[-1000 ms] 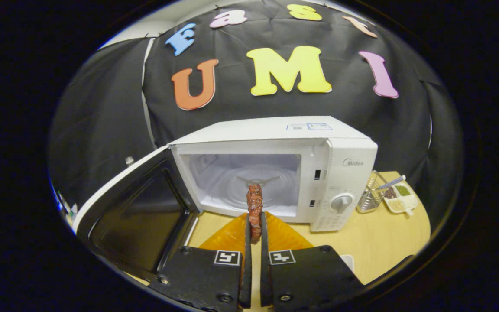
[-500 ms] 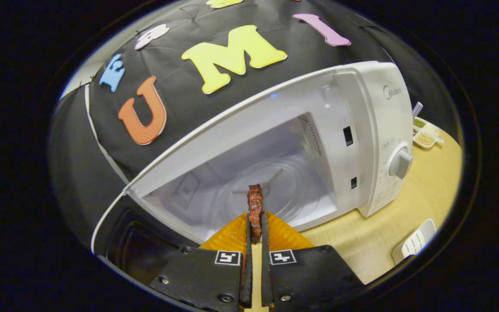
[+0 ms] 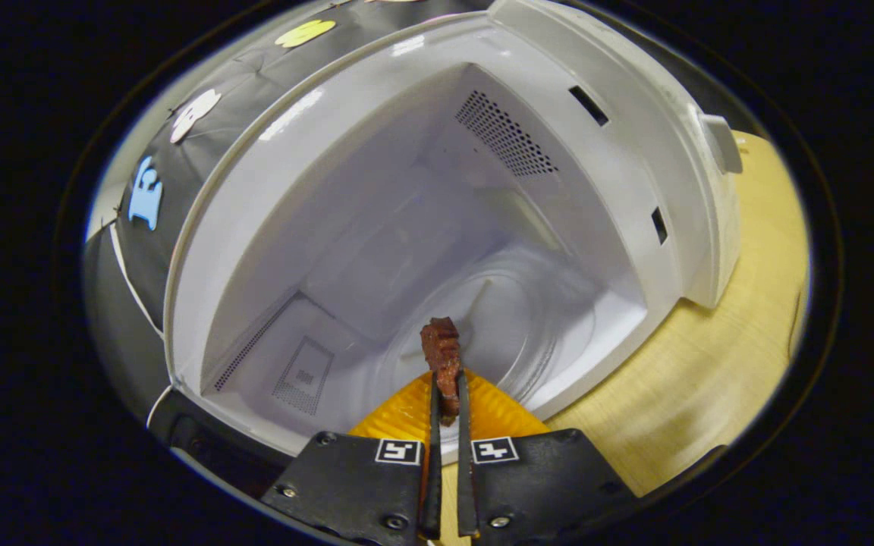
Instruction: Open the microwave oven with the left hand, put the food in, and close the microwave oven.
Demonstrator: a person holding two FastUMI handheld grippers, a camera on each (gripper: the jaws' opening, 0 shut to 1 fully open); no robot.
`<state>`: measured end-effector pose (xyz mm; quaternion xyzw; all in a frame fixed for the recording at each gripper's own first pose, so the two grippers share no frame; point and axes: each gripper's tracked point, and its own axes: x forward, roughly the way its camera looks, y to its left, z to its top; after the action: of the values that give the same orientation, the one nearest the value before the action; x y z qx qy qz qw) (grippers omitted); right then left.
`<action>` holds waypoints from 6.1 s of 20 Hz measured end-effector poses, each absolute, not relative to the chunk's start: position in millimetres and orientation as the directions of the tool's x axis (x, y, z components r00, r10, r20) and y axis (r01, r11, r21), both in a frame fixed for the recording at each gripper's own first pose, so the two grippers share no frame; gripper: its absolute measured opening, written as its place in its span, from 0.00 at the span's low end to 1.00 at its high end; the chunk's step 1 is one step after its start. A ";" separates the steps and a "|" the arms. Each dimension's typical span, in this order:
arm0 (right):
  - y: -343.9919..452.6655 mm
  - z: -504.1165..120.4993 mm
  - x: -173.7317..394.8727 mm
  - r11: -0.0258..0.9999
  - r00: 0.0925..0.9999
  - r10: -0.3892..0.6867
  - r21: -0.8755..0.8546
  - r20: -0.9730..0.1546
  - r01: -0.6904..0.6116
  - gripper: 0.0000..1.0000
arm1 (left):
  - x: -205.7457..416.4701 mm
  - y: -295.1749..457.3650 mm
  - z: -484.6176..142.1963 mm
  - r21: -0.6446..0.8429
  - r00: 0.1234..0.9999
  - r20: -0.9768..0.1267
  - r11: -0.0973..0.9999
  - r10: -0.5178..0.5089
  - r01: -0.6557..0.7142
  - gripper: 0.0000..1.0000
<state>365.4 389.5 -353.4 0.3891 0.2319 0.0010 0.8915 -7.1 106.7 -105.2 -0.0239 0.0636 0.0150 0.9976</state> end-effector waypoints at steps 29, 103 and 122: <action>330.4 -266.5 299.9 0.975 0.943 0.131 0.211 -0.305 -0.067 0.89 | -35.2 157.1 -129.7 -0.041 0.988 -0.142 0.998 0.051 -0.058 0.94; -87.5 -3.1 -10.0 0.998 0.999 -0.026 0.053 0.038 0.024 0.89 | 247.8 -93.3 -298.4 -0.123 0.941 -0.152 0.950 -0.302 0.285 0.00; -102.7 -5.0 -43.6 0.996 1.000 -0.012 0.093 0.014 0.011 0.89 | 308.5 -115.5 -294.4 -0.137 0.942 -0.270 0.976 -0.199 0.167 0.00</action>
<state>-43.6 -102.7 -5.0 0.0466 -0.0071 -0.0058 0.9989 308.5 -115.5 -294.4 -0.0564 0.1426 -0.0930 0.9838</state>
